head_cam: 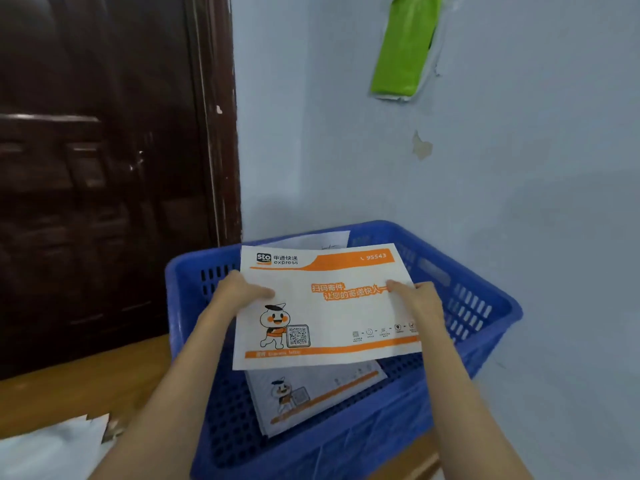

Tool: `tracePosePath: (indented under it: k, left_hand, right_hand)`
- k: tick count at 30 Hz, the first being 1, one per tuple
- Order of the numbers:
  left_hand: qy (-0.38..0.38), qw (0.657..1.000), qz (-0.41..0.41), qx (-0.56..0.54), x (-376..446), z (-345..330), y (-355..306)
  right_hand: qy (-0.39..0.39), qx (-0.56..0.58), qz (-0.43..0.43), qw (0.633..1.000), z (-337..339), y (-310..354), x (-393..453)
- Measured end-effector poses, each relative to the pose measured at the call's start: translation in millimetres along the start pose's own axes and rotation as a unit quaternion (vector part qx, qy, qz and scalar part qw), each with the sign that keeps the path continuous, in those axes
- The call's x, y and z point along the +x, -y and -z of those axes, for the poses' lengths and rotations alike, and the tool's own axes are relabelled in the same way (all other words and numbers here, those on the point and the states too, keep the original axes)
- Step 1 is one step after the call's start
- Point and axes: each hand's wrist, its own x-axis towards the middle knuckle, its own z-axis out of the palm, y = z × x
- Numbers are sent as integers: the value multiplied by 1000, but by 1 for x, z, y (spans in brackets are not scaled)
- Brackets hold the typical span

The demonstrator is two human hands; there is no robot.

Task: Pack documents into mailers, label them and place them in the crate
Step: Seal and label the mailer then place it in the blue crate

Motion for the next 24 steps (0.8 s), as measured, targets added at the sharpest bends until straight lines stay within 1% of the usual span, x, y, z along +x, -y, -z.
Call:
tracePosePath:
  k: [2, 3, 5, 7, 10, 12, 16, 20, 24]
  left_hand:
    - [31, 999, 34, 21, 12, -8, 8]
    - [52, 997, 45, 34, 16, -11, 9]
    - [88, 991, 96, 38, 30, -20, 19]
    - [107, 982, 153, 32, 48, -31, 38]
    - [98, 975, 198, 25, 69, -47, 67]
    - [85, 973, 216, 13, 79, -58, 84]
    - [89, 966, 242, 7, 90, -82, 115]
    - [53, 968, 238, 55, 91, -105, 135]
    - [34, 964, 256, 56, 95, -120, 145]
  right_hand:
    - [96, -62, -35, 993, -14, 6, 23]
    - [129, -93, -49, 986, -19, 9, 30]
    - [181, -155, -67, 969, -38, 9, 51]
    - [208, -199, -72, 955, -59, 3, 74]
    - [214, -224, -75, 948, -86, -10, 103]
    - [221, -242, -89, 941, -99, -18, 115]
    - [229, -292, -104, 923, -118, -40, 133]
    - [218, -286, -115, 926, -134, -64, 145]
    - [204, -285, -124, 928, -150, -80, 155]
